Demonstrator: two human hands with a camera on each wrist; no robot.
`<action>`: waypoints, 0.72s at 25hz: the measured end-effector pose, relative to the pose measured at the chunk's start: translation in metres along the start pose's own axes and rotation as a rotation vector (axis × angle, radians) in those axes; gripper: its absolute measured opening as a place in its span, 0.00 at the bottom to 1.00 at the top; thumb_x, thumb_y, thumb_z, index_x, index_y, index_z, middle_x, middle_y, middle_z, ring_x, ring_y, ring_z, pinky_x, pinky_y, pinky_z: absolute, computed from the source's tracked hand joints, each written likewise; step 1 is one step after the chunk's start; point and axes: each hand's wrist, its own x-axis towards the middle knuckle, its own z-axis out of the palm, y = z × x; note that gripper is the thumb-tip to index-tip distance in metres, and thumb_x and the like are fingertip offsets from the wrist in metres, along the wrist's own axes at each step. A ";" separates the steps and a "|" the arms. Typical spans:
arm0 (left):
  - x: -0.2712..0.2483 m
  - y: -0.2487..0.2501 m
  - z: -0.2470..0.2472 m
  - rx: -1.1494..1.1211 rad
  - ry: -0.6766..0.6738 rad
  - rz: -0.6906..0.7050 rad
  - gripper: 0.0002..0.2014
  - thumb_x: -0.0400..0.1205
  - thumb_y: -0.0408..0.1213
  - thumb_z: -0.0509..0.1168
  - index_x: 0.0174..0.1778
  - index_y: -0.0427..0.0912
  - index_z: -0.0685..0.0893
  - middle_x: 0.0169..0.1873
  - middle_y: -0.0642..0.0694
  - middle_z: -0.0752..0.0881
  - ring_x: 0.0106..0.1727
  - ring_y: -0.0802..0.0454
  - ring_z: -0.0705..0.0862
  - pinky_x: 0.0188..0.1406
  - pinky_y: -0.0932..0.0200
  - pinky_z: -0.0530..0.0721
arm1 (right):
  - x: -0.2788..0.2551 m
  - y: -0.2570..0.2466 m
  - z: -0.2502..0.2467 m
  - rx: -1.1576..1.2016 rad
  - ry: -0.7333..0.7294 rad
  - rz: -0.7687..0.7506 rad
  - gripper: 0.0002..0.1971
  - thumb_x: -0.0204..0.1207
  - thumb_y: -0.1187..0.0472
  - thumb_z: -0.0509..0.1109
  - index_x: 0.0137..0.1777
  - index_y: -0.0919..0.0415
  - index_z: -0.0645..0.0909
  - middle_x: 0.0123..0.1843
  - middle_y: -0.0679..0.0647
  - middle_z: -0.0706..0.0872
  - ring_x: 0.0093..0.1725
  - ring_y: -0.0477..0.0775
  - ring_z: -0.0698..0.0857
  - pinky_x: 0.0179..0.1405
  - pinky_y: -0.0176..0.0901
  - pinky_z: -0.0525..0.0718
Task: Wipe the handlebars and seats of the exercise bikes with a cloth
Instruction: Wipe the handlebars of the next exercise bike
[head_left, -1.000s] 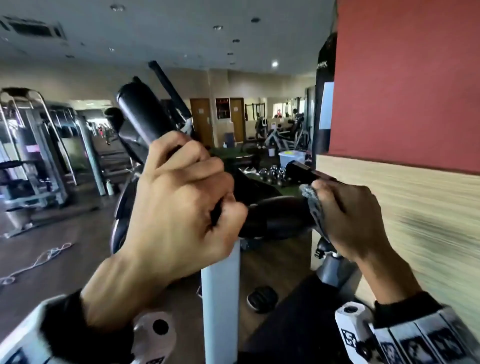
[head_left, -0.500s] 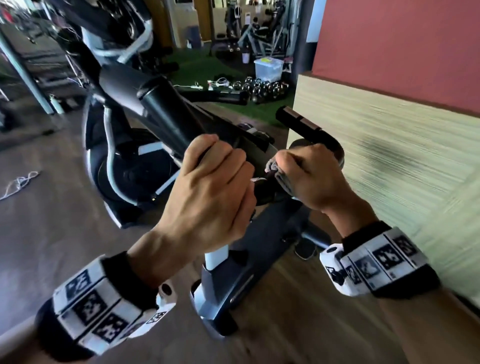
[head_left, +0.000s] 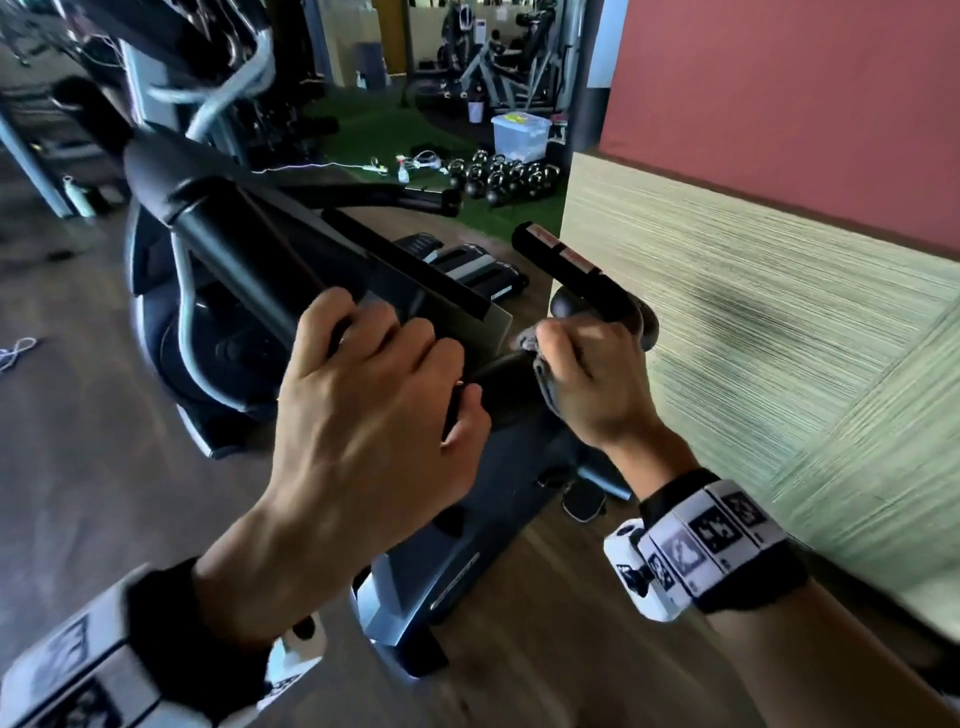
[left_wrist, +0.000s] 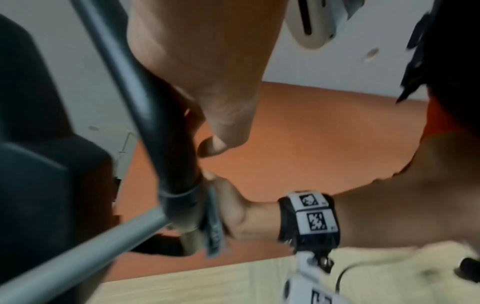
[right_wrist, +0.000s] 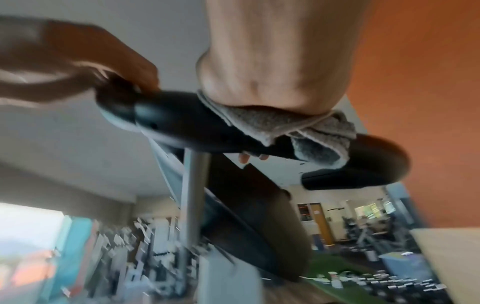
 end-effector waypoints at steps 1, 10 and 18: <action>0.005 0.012 -0.001 0.032 -0.113 -0.033 0.16 0.84 0.49 0.57 0.37 0.44 0.81 0.32 0.47 0.83 0.37 0.41 0.82 0.59 0.45 0.72 | -0.001 -0.007 0.001 0.035 -0.024 -0.049 0.24 0.85 0.48 0.53 0.34 0.55 0.84 0.34 0.50 0.87 0.38 0.55 0.87 0.39 0.54 0.83; 0.055 0.073 0.040 0.168 -0.619 -0.163 0.23 0.87 0.61 0.38 0.44 0.49 0.69 0.38 0.50 0.84 0.37 0.47 0.86 0.31 0.54 0.68 | 0.034 0.091 -0.025 -0.044 -0.092 -0.174 0.19 0.82 0.52 0.55 0.30 0.56 0.74 0.32 0.49 0.82 0.41 0.55 0.82 0.45 0.50 0.79; 0.075 0.093 0.057 0.322 -0.675 -0.300 0.28 0.85 0.62 0.30 0.40 0.51 0.71 0.33 0.53 0.81 0.30 0.49 0.72 0.23 0.55 0.56 | 0.086 0.133 -0.015 0.113 -0.439 -0.225 0.28 0.88 0.48 0.49 0.81 0.56 0.77 0.87 0.50 0.70 0.87 0.49 0.63 0.85 0.58 0.66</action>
